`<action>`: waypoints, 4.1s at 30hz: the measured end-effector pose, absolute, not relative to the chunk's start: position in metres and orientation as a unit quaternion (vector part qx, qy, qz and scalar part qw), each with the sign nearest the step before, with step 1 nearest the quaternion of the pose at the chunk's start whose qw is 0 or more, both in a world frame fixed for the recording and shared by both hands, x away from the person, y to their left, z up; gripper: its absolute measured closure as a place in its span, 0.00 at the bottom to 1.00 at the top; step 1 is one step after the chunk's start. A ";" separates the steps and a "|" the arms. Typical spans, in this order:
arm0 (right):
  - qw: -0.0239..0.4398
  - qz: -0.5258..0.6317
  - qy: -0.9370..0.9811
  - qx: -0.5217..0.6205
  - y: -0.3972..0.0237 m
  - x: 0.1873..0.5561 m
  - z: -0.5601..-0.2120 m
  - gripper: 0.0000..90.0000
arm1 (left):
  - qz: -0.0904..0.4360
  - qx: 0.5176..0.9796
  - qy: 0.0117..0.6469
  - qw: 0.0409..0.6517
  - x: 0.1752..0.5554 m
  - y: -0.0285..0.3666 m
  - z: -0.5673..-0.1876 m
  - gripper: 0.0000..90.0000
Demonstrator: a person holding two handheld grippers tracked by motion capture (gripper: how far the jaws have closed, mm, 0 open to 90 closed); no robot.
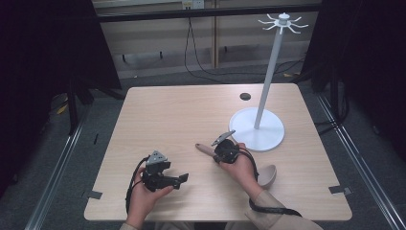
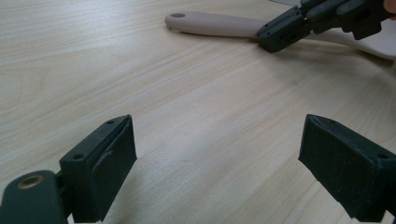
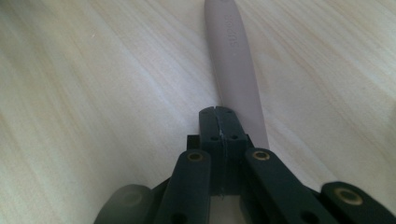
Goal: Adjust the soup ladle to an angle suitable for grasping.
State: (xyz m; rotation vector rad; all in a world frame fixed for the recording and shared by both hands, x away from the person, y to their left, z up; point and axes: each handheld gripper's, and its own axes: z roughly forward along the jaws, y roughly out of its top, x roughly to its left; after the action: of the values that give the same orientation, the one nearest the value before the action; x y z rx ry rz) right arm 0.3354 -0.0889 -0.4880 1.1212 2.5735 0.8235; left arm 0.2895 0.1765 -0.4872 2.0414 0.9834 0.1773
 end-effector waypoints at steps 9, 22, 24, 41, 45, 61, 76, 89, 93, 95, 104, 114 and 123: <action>0.135 0.280 0.856 0.414 -0.095 0.345 -0.490 1.00 | 0.071 0.815 0.393 0.421 0.290 0.177 -0.487 0.12; 0.113 0.283 0.859 0.412 -0.101 0.346 -0.475 0.92 | 0.066 0.814 0.393 0.422 0.290 0.177 -0.488 0.12; 0.108 0.282 0.861 0.409 -0.102 0.346 -0.468 0.89 | 0.067 0.815 0.394 0.419 0.290 0.176 -0.488 0.12; 0.100 0.207 0.888 0.398 -0.110 0.359 -0.458 0.75 | 0.065 0.818 0.391 0.418 0.291 0.176 -0.490 0.12; 0.086 0.191 0.894 0.395 -0.109 0.363 -0.460 0.74 | 0.063 0.817 0.392 0.419 0.291 0.176 -0.490 0.12; 0.050 0.174 0.899 0.400 -0.112 0.367 -0.474 0.85 | 0.063 0.814 0.394 0.423 0.291 0.178 -0.489 0.12; 0.083 0.285 0.862 0.411 -0.143 0.355 -0.443 0.86 | 0.067 0.812 0.396 0.424 0.291 0.178 -0.488 0.12; 0.119 0.378 0.813 0.426 -0.176 0.340 -0.421 0.86 | 0.072 0.814 0.394 0.420 0.291 0.177 -0.488 0.12; 0.129 0.399 0.799 0.431 -0.184 0.335 -0.412 0.86 | 0.070 0.813 0.395 0.422 0.291 0.176 -0.489 0.12; 0.137 0.409 0.795 0.427 -0.188 0.332 -0.408 0.86 | 0.069 0.813 0.395 0.422 0.291 0.175 -0.489 0.12; 0.162 0.449 0.771 0.422 -0.204 0.316 -0.397 0.86 | 0.068 0.814 0.394 0.421 0.291 0.175 -0.490 0.12; 0.178 0.479 0.751 0.417 -0.222 0.302 -0.384 0.86 | 0.066 0.817 0.392 0.418 0.291 0.174 -0.492 0.11; 0.193 0.508 0.731 0.412 -0.228 0.297 -0.371 0.86 | 0.067 0.816 0.392 0.420 0.291 0.174 -0.492 0.11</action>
State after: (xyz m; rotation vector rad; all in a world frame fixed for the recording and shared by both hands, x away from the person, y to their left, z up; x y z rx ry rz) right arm 0.2973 -0.2277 -0.3710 1.1569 2.0520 1.4253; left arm 0.2909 0.1737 -0.4917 2.0448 0.9827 0.1669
